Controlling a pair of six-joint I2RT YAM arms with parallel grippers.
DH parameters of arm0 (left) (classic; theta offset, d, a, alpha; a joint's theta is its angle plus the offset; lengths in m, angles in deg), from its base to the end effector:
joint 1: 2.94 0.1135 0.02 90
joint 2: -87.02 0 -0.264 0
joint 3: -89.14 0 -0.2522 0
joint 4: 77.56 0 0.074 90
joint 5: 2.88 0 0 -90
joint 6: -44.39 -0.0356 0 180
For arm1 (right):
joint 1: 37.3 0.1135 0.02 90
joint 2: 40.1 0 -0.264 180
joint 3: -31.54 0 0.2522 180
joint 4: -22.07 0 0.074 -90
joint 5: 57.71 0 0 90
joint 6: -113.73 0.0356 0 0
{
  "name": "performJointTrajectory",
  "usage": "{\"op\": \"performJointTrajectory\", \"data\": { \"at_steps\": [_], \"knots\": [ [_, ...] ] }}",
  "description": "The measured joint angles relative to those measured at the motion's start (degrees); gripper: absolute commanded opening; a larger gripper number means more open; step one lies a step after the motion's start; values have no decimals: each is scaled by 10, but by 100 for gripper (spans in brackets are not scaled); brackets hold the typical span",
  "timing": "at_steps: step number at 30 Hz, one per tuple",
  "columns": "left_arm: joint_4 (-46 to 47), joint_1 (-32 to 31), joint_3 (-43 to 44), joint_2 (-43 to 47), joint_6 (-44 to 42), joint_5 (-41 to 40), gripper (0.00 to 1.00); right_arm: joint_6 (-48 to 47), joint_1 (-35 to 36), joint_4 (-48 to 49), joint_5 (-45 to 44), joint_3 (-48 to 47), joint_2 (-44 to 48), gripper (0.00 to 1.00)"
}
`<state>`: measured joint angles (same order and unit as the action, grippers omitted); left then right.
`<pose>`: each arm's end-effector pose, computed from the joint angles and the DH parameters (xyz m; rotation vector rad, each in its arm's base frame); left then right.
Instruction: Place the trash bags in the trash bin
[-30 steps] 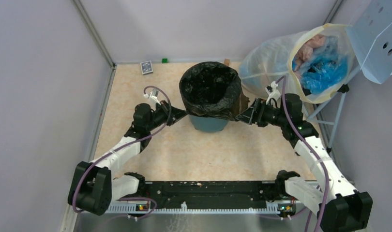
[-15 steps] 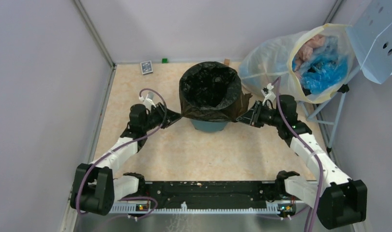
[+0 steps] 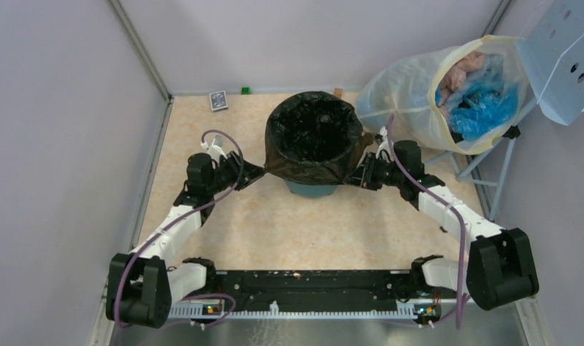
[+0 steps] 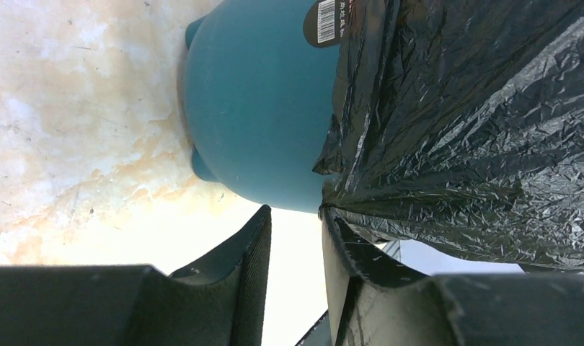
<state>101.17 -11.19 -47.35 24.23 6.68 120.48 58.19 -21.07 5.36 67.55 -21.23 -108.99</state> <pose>0.2292 -0.0530 0.2286 -0.3716 2.0471 -1.2388 0.2379 0.0907 0.2339 -0.0279 2.2563 1.1572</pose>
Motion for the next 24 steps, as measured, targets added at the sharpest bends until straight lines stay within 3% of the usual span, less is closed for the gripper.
{"op": "performJointTrajectory", "data": {
  "at_steps": [2,4,12,16,21,24],
  "knots": [
    [-7,1,5,-1,-3,2,43,-16,3,-17,-14,0,-4,48],
    [-10,1,11,-6,-6,6,45,-31,3,-36,-30,-1,-1,52],
    [-41,9,17,-6,-14,-14,70,-88,3,-162,-151,-26,127,59],
    [-44,18,16,12,-8,-28,74,-122,5,-231,-203,-103,154,57],
    [-47,27,17,49,-12,-32,74,-177,26,-303,-248,-237,144,41],
    [-75,31,22,79,-26,-56,74,-215,41,-340,-252,-332,106,15]
  ]
}}
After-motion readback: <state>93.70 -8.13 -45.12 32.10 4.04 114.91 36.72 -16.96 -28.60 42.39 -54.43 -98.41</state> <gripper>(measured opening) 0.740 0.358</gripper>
